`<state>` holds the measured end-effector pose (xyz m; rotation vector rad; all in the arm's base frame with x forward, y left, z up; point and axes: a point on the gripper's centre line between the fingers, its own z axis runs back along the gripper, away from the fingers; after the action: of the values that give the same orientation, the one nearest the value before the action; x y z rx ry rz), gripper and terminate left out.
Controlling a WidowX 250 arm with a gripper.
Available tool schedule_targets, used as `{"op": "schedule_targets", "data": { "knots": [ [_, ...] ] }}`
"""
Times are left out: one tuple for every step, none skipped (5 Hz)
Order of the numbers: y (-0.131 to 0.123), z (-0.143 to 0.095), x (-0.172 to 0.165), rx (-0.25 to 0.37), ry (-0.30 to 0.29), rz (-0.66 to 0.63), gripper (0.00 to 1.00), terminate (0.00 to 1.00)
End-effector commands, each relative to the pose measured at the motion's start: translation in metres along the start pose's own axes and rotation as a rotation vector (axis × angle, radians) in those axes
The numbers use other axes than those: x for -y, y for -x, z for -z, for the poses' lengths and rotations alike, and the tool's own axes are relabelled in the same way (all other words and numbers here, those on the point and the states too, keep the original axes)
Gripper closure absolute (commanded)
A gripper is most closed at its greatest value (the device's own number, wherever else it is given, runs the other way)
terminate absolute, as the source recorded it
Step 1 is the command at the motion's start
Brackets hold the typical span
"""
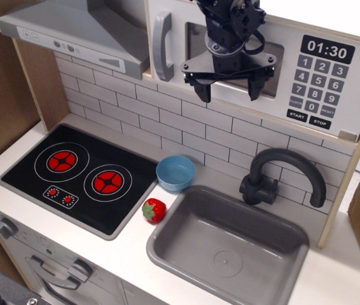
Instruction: Close microwave
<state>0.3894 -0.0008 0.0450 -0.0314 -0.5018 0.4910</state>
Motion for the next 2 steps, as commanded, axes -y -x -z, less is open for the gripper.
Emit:
{"op": "schedule_targets", "data": {
  "knots": [
    [-0.021, -0.009, 0.004, 0.045, 0.021, -0.026, 0.0, 0.0],
    [0.005, -0.019, 0.001, 0.026, 0.017, 0.032, 0.0, 0.0]
  ]
}}
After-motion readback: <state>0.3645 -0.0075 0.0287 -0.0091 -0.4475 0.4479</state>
